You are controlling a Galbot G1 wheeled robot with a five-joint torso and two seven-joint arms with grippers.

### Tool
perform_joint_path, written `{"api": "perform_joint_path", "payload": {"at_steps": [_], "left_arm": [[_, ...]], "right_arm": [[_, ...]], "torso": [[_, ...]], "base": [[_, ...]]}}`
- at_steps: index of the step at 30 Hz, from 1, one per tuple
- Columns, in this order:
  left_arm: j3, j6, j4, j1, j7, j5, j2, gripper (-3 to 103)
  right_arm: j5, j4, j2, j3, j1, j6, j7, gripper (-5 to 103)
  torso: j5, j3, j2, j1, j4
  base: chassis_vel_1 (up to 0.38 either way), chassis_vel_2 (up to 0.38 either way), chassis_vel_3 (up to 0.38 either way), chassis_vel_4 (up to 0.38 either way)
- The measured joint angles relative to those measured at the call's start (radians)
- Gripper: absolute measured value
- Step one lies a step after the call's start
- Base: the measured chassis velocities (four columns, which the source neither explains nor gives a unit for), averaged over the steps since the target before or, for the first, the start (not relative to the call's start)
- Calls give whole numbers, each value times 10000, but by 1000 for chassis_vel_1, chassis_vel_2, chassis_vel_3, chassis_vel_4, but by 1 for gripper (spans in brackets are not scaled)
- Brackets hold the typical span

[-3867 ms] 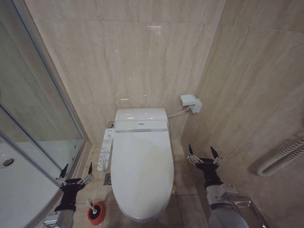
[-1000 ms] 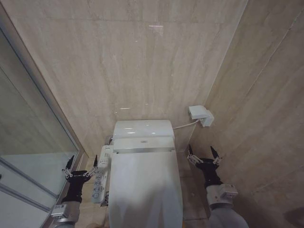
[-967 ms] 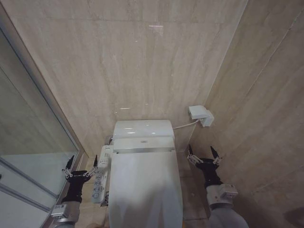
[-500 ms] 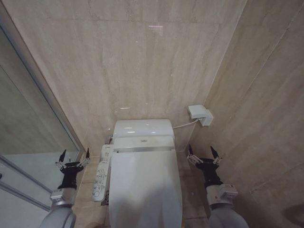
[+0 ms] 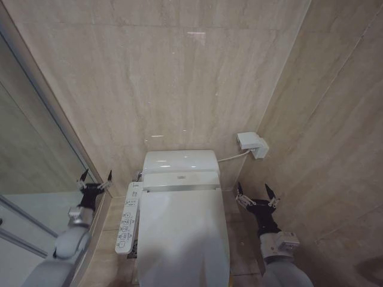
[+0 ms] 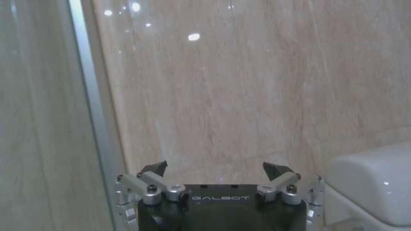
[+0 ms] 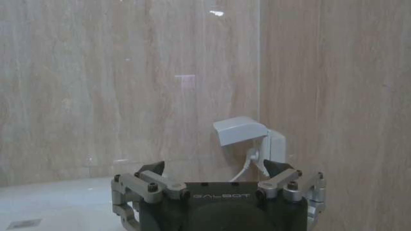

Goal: Open the toilet lid, clean the toilet bowl with a toilet brush, close the toilet lid, and flush.

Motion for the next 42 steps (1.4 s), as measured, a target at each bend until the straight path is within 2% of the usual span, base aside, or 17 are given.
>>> {"api": "perform_joint_path", "payload": {"at_steps": [1, 3, 9, 17, 18, 20, 24, 25, 26, 27, 29, 31, 32, 40, 41, 42], "left_arm": [[61, -89, 373, -243, 106, -5, 29, 99], [177, -110, 910, -626, 217, -36, 26, 100], [199, 40, 1101, -795, 372, -171, -112, 100], [615, -66, 1310, -1033, 910, 489, -306, 99], [636, -175, 1403, -1059, 1031, 651, -322, 79], [638, -290, 1496, -1076, 1165, 821, -328, 79], [508, -763, 1778, -1030, 2039, 1516, -219, 79], [460, -955, 1871, -1016, 2313, 1612, -186, 52], [460, -955, 1871, -1016, 2313, 1612, -186, 52], [406, -1170, 1986, -1000, 2658, 1723, -149, 52], [348, -1388, 2159, -995, 2978, 1861, -124, 52], [325, -1497, 2294, -1010, 3088, 1944, -139, 52], [321, -1520, 2328, -1014, 3112, 1975, -150, 25], [314, -1535, 2394, -1051, 3120, 1996, -164, 25], [315, -1535, 2401, -1064, 3119, 1996, -169, 2], [320, -1535, 2404, -1078, 3119, 1996, -177, 2]], "right_arm": [[0, 0, 0, 0, 0, 0, 0, 100], [0, 0, -1, 0, 0, 0, 0, 100], [0, 0, -1, 0, 0, 0, 0, 100], [0, 1, -1, 0, 0, 0, 0, 100], [0, 1, 0, 0, 0, 0, 0, 100], [0, 0, 0, 0, 0, 0, 0, 100], [0, 0, 0, 0, 0, 0, 0, 100], [0, 0, 0, 0, 0, 0, 0, 100], [0, 0, 0, 0, 0, 0, 0, 100], [0, 0, 0, 0, 0, 0, 0, 100], [0, 0, 0, 0, 0, 0, 0, 100], [0, 0, 0, 0, 0, 0, 0, 100], [0, 0, 0, 0, 0, 0, 0, 100], [0, 1, -1, 0, 0, 0, 0, 100], [0, 0, -1, 0, 0, 0, 0, 100], [0, 0, 0, 0, -1, 0, 0, 100]], "torso": [[0, 1, 0, 0, 7], [-2, 0, 0, 0, 6], [-1, 0, 0, 0, 8], [-1, 0, 0, 0, 4], [0, 0, 0, 0, 4], [0, 0, 0, 0, 5], [0, -1, 0, -1, 7], [1, -1, 0, -1, 8], [1, -1, 0, -1, 8], [-1, -1, 0, -1, 9], [1, -1, 0, -1, 9], [-1, -1, 0, -1, 8], [-1, -1, 0, -1, 5], [-1, -1, 1, -2, 6], [-1, -1, 1, -3, 6], [0, -1, 2, -3, 6]], "base": [[0, 0, 0, 0], [0, 0, 0, 0], [0, 0, 0, 0], [0, 0, 0, 0], [0, 0, 0, 0], [0, 0, 0, 0], [0, 0, 0, 0], [0, 0, 0, 0], [0, 0, 0, 0], [0, 0, 0, 0], [0, 0, 0, 0], [0, 0, 0, 0], [0, 0, 0, 0], [0, 0, 0, 0], [0, 0, 0, 0], [0, 0, 0, 0]]}}
